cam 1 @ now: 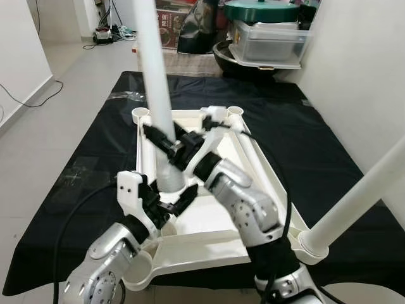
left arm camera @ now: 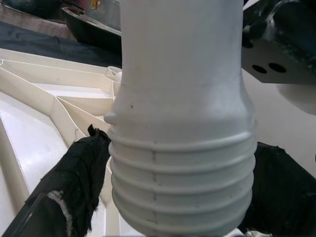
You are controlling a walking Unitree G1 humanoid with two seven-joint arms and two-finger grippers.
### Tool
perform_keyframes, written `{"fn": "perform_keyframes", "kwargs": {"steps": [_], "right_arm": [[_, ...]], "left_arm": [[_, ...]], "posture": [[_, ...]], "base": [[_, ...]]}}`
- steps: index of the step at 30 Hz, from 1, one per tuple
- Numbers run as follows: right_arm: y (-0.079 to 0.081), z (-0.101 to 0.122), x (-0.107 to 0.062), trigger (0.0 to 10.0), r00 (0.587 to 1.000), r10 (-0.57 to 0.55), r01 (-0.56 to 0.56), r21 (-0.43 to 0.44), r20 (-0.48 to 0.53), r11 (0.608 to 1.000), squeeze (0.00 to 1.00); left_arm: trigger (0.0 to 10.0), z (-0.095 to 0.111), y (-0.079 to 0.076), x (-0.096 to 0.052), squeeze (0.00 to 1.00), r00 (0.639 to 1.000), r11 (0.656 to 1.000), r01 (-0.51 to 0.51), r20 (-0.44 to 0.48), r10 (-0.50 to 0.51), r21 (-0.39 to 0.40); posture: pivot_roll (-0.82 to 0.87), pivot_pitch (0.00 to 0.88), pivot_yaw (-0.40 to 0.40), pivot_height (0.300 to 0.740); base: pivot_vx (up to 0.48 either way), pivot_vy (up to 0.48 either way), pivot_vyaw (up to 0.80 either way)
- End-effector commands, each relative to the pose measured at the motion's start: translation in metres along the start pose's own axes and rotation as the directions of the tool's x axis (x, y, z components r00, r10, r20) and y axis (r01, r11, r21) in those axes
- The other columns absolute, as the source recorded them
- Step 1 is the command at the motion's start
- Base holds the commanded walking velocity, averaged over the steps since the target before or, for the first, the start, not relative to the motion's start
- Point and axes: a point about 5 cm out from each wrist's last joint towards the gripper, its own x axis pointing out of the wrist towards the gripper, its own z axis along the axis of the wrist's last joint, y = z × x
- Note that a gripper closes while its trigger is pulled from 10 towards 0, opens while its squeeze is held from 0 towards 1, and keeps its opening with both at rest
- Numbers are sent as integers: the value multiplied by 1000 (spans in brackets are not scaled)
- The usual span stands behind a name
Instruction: Building children table
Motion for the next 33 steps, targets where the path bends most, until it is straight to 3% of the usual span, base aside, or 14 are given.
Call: {"fn": "perform_keyframes", "kwargs": {"steps": [1, 7, 15, 16, 19, 25, 32, 33], "right_arm": [[19, 0, 7, 0, 996, 33, -40, 84, 81, 996, 0], [36, -12, 4, 0, 993, 101, -106, 88, 56, 990, 0], [37, -20, -2, 0, 994, 108, -110, 70, 26, 991, 0], [36, -21, -4, 0, 994, 107, -108, 65, 21, 992, 0], [36, -22, -5, 0, 994, 106, -107, 61, 19, 992, 0], [32, -22, -8, 0, 994, 107, -108, 37, 23, 993, 0], [34, -24, -9, 0, 993, 117, -117, 24, 15, 993, 0], [30, -26, -8, 10000, 996, 83, -83, 13, -11, 996, 0]], "left_arm": [[10000, -3, 1, 0, 0, 1000, 1000, -10, -13, 10, 4], [10000, -1, -11, 14, 0, 995, 994, 98, -37, -96, 51], [10000, -6, -14, 16, 0, 993, 987, 112, -60, -105, 112], [0, -9, -12, 14, 0, 993, 986, 99, -73, -90, 133], [0, -11, -10, 13, 0, 994, 985, 91, -81, -80, 147], [0, -19, -1, 6, 0, 994, 967, 35, -106, -9, 253], [0, -20, 4, 6, 0, 994, 960, -4, -107, 35, 279], [0, -21, 6, 6, 0, 992, 956, -16, -117, 52, 291]], "posture": [[76, 0, -59, 740], [63, 0, -44, 740], [63, 0, -40, 740], [61, 0, -39, 740], [61, 0, -39, 740], [72, 0, -46, 740], [74, 0, -46, 740], [74, 0, -46, 740]], "base": [[0, 0, 0], [0, 0, 0], [0, 0, 0], [0, 0, 0], [0, 0, 0], [0, 0, 0], [0, 0, 0], [0, 0, 0]]}}
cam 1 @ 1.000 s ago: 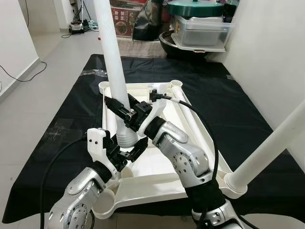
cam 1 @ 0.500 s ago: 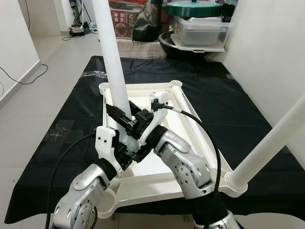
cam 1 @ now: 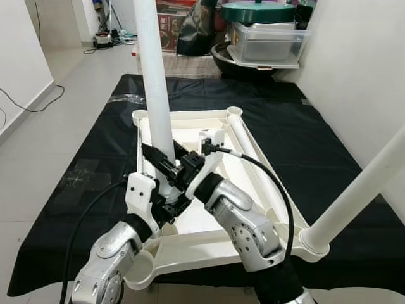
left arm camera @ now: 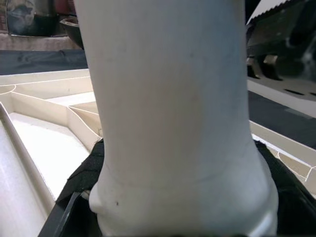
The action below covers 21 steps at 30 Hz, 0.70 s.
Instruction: Building children table
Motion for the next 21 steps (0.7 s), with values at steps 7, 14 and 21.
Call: {"fn": "perform_keyframes", "kwargs": {"steps": [7, 14, 21], "right_arm": [[9, 0, 11, 10000, 999, 40, -39, 92, -8, 995, 1000], [-2, 12, 10, 10000, 998, 66, -59, 221, -24, 973, 0], [-6, 25, 12, 10000, 989, 149, -128, 378, -25, 917, 0]], "left_arm": [[10000, -18, 4, 1, 0, 994, 992, -21, -104, 34, 123], [10000, -21, 14, -8, 0, 991, 957, -9, -128, 48, 291], [10000, -19, 16, -26, 0, 981, 889, 118, -191, -36, 442]], "posture": [[76, 0, -47, 740], [75, 0, -50, 740], [87, 0, -64, 740]], "base": [[0, 0, 0], [0, 0, 0], [0, 0, 0]]}}
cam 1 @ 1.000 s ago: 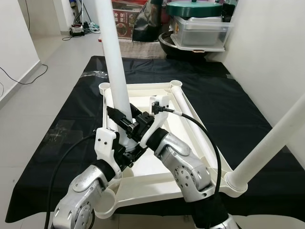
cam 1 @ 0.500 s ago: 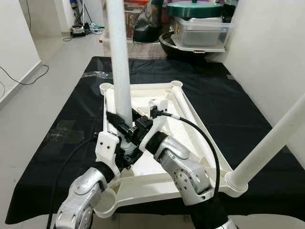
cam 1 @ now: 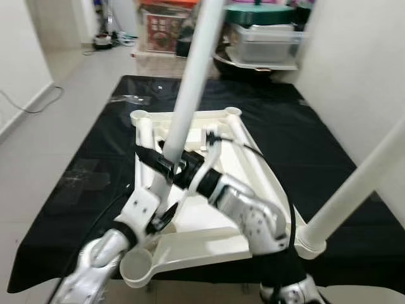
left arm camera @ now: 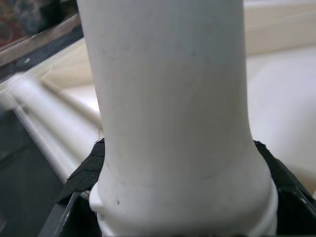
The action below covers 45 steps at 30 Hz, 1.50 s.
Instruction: Building children table
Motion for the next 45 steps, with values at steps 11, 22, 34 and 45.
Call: {"fn": "perform_keyframes", "kwargs": {"steps": [11, 22, 34, 45], "right_arm": [[3, 4, 15, 0, 1000, 15, -15, 12, 5, 1000, 0], [-2, -7, 3, 0, 999, -55, 55, 15, 0, 998, 0], [-22, 28, -2, 0, 992, -116, 123, -151, 55, 981, 0], [-54, 140, -14, 0, 911, -241, 362, -367, 336, 857, 0]], "left_arm": [[10000, 13, -14, 2, 0, 997, 998, 53, 61, -55, 38], [10000, 11, -11, -2, 0, 998, 997, 21, 57, -25, 69], [10000, 24, 9, -15, 1000, 992, 999, -44, 121, 47, -26], [10000, 28, -24, -32, 0, 991, 990, 110, 83, -103, -83]], "posture": [[98, 0, -76, 740], [99, 0, -67, 740], [99, 0, -66, 740], [124, 0, -80, 740]], "base": [[0, 0, 0], [0, 0, 0], [0, 0, 0], [0, 0, 0]]}}
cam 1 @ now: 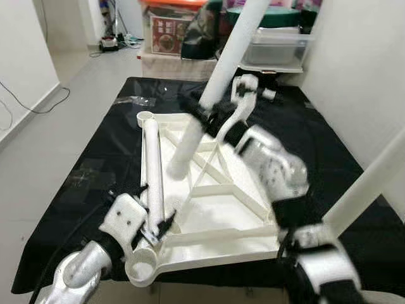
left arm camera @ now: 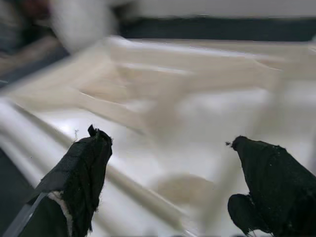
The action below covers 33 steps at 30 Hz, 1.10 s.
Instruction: Building children table
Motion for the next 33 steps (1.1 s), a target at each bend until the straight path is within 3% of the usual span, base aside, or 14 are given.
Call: {"fn": "perform_keyframes", "kwargs": {"steps": [1, 3, 8, 10, 17, 29, 33], "right_arm": [[-6, 15, 1, 0, 998, -8, 7, 10, 67, 1000, 0], [-8, 19, 1, 0, 996, -7, 2, 51, 83, 999, 0], [-5, 16, 0, 0, 997, 26, -30, 61, 76, 998, 0], [1, 5, -3, 0, 997, 61, -67, 126, 52, 990, 0], [6, -4, -1, 0, 994, 99, -105, 194, 43, 975, 0], [15, -14, -4, 0, 988, 151, -150, 226, 16, 962, 0], [24, -16, -7, 0, 972, 233, -232, 224, 20, 947, 0]], "left_arm": [[10000, -1, -2, 0, 0, 1000, 1000, 4, -14, -4, -5], [10000, -1, -1, 0, 0, 1000, 1000, -21, -15, 21, -8], [10000, 0, 1, 0, 0, 999, 999, -37, -11, 37, -25], [10000, 2, 1, -1, 0, 999, 999, -36, -13, 35, -35], [10000, 3, 0, -3, 0, 999, 999, -31, -25, 30, -36], [10000, 1, -1, -3, 0, 999, 998, -32, -38, 30, -46], [10000, 1, -1, -3, 0, 999, 996, -31, -31, 28, -79]], "posture": [[124, 0, -80, 740], [123, 0, -80, 740], [123, 0, -77, 740], [125, 0, -72, 740], [122, 0, -65, 740], [123, 0, -67, 740], [121, 0, -67, 740]], "base": [[0, 0, 0], [0, 0, 0], [0, 0, 0], [0, 0, 0], [0, 0, 0], [0, 0, 0], [0, 0, 0]]}}
